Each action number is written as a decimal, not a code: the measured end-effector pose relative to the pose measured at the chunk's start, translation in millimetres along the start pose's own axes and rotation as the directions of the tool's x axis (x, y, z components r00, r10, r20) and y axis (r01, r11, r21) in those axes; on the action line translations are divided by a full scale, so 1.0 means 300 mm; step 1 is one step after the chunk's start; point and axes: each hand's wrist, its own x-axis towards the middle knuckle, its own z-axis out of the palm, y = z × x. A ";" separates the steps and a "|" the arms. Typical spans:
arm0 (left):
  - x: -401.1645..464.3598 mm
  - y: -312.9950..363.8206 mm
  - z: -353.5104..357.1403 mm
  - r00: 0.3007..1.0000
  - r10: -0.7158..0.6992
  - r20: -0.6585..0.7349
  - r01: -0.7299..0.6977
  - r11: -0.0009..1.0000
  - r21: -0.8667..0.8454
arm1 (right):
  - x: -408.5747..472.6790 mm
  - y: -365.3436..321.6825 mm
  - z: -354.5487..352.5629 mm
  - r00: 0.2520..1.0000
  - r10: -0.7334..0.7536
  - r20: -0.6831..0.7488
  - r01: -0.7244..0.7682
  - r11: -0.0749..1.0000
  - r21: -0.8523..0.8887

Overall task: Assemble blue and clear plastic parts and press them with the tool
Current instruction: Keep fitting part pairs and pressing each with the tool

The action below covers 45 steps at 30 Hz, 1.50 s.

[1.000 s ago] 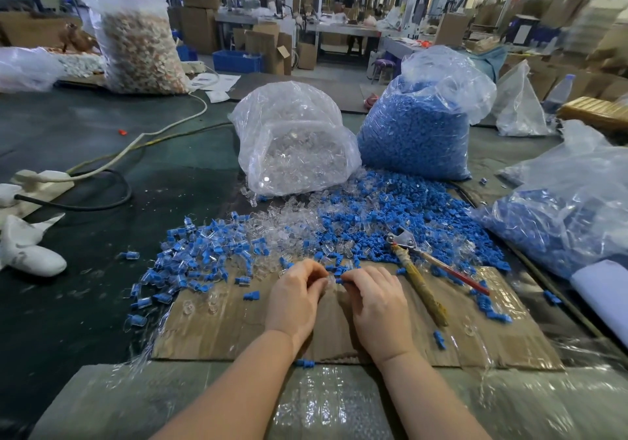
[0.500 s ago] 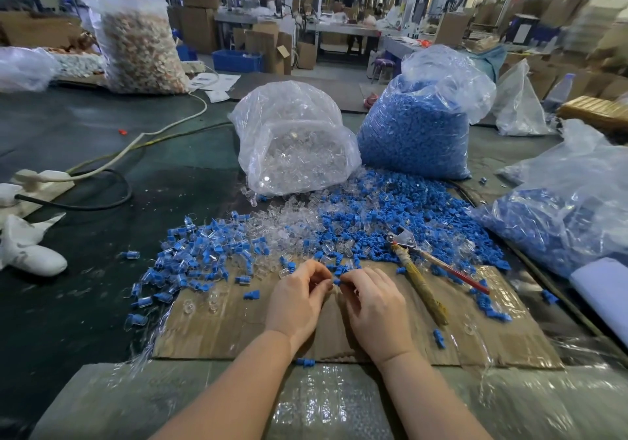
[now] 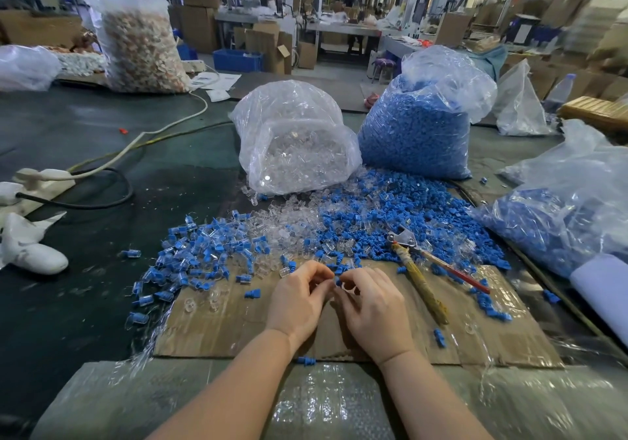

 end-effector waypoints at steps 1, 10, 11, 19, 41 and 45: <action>0.001 0.000 -0.001 1.000 -0.004 -0.007 0.004 1.000 -0.015 | 0.000 0.000 0.000 1.000 -0.002 0.001 0.002 1.000 -0.003; 0.000 0.001 -0.002 1.000 0.011 0.007 -0.011 1.000 0.005 | 0.003 0.006 0.000 0.999 -0.031 -0.008 0.031 0.999 0.037; 0.000 0.001 -0.002 1.000 0.011 0.008 -0.011 1.000 0.012 | 0.003 0.006 -0.001 0.999 -0.032 -0.009 0.033 0.999 0.036; 0.001 -0.001 -0.002 1.000 -0.001 0.006 0.001 0.999 0.041 | 0.003 0.003 0.000 1.000 -0.017 -0.017 0.017 1.000 0.016; 0.005 0.002 -0.006 1.000 -0.020 -0.004 0.020 1.000 0.017 | 0.000 -0.004 0.000 1.000 -0.014 0.025 0.016 0.998 -0.060; 0.004 0.004 -0.005 1.000 -0.019 -0.006 0.019 1.000 0.021 | 0.002 -0.004 0.000 0.999 -0.019 0.035 0.021 0.998 -0.055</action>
